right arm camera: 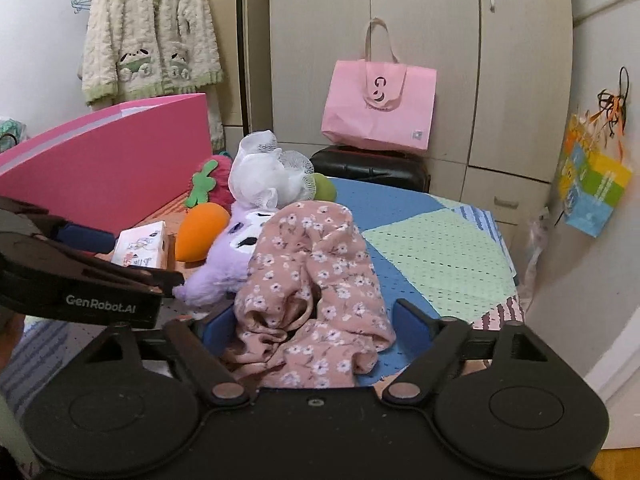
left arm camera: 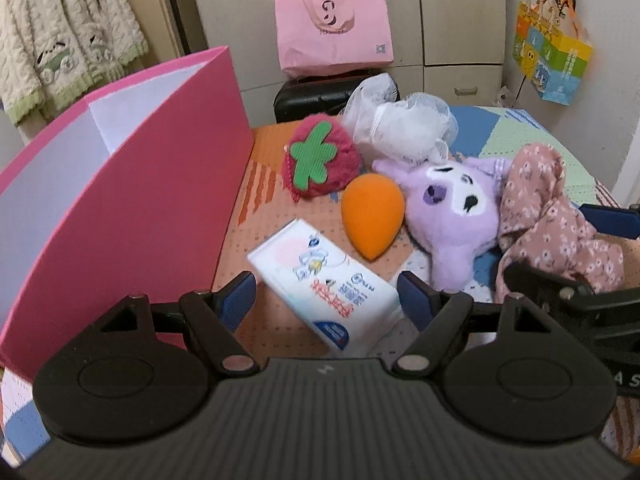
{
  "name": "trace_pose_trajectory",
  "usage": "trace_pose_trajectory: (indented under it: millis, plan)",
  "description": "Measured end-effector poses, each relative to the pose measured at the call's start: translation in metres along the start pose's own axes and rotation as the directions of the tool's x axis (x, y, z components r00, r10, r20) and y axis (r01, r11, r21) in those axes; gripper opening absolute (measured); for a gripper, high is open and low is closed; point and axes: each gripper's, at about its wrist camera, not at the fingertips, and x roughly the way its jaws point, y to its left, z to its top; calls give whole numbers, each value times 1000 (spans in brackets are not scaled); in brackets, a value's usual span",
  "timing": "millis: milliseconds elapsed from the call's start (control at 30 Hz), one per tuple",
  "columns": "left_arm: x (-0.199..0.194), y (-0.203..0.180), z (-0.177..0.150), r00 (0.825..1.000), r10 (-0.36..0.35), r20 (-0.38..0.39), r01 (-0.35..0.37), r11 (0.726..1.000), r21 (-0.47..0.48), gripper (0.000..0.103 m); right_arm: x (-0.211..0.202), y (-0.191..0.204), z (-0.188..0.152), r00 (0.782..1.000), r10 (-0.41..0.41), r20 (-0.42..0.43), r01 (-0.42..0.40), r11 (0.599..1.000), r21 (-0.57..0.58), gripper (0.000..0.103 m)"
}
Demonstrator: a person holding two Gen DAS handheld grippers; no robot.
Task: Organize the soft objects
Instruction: 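Grasp the white wipes packet with the left gripper while the right gripper grasps the pink floral cloth, then lift the white packet with the left gripper while the right gripper carries the cloth toward the shoebox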
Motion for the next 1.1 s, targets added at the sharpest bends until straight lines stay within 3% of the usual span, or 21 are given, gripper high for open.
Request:
trace_pose_trajectory:
  millis: [233, 333, 400, 467, 533, 667, 833, 967, 1100]
  plan:
    - [4, 4, 0, 1000, -11, 0, 11, 997, -72, 80, -5, -2, -4, 999, 37, 10, -37, 999, 14, 36]
    - [9, 3, 2, 1000, 2, 12, 0, 996, -93, 81, -6, 0, -6, 999, 37, 17, -37, 999, 10, 28]
    - [10, 2, 0, 999, 7, 38, -3, 994, -107, 79, -7, 1, -7, 999, 38, 19, -38, 999, 13, 27]
    - [11, -1, -3, 998, 20, 57, -15, 997, -75, 65, -7, 2, -9, 999, 34, 21, -34, 999, 14, 27]
    - [7, -3, -7, 996, -17, 83, 20, 999, -37, 52, -8, 3, -10, 999, 27, 24, -27, 999, 19, 27]
    - [0, -5, -11, 995, -28, 100, 24, 999, 34, 44, -9, 1, -12, 999, 25, 35, -27, 998, 57, 28]
    - [-6, -1, -14, 995, -46, 92, 38, 996, 83, 45, -9, 7, -14, 999, -1, 41, -1, 998, 65, 28]
    - [2, 13, -7, 997, -58, 44, 59, 998, -28, 59, -9, 15, -16, 998, -41, 47, 38, 998, 58, 28]
    - [6, 16, -6, 997, -67, 28, 68, 996, -50, 60, -9, 20, -19, 995, -77, 60, 73, 995, 63, 28]
